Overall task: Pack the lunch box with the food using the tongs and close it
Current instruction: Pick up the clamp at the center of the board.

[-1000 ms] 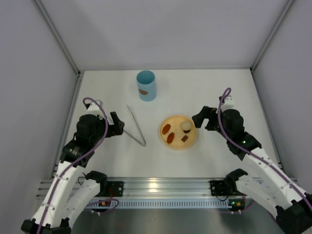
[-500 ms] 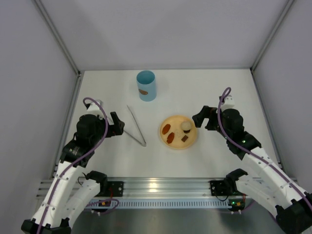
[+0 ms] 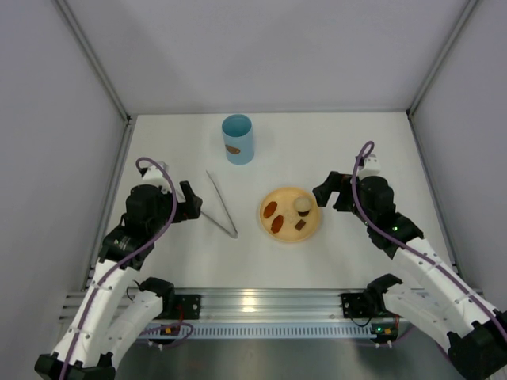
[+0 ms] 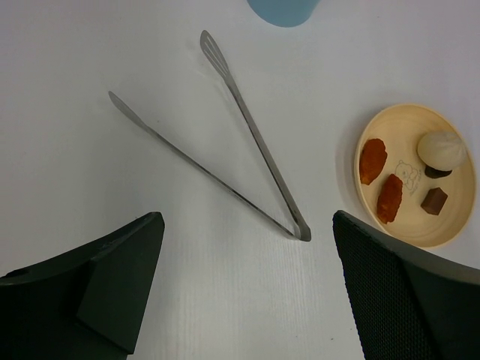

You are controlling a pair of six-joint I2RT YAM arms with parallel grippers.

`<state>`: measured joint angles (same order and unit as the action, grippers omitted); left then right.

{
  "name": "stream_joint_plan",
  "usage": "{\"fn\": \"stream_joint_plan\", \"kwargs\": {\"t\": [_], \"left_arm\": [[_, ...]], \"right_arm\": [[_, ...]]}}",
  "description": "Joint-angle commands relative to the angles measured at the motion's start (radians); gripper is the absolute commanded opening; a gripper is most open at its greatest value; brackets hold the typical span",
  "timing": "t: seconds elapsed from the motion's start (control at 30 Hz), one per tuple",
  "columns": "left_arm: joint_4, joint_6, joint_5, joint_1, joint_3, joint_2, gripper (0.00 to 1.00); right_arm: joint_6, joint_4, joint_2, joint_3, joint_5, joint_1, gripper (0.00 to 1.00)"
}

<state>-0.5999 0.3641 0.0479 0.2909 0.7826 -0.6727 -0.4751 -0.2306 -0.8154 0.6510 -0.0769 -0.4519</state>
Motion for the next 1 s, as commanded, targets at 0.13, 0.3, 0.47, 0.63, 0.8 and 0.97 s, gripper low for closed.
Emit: {"fn": "stream_joint_plan", "kwargs": {"t": [0.13,0.3,0.47,0.63,0.8,0.97], "left_arm": [[0.000,0.019,0.059,0.002,-0.002,-0.013,0.99],[-0.046,0.194,0.187,0.002,0.018,-0.054,0.99],[0.067,0.426,0.228,0.002,-0.066,-0.103,0.99],[0.143,0.536,0.325,0.112,-0.091,-0.226,0.99],[0.184,0.631,0.487,0.263,-0.051,-0.405,0.99],[0.235,0.731,0.535,0.297,-0.068,-0.497,0.99]], "right_arm": [[0.006,-0.023,-0.008,0.047,-0.021,-0.022,0.99],[0.010,-0.029,-0.010,0.058,-0.034,-0.022,1.00],[-0.002,-0.021,-0.013,0.050,-0.021,-0.022,0.99],[0.003,-0.035,-0.021,0.055,-0.034,-0.022,0.99],[0.004,-0.039,-0.016,0.052,-0.044,-0.022,0.99],[0.006,-0.050,0.007,0.049,-0.038,-0.022,0.99]]}}
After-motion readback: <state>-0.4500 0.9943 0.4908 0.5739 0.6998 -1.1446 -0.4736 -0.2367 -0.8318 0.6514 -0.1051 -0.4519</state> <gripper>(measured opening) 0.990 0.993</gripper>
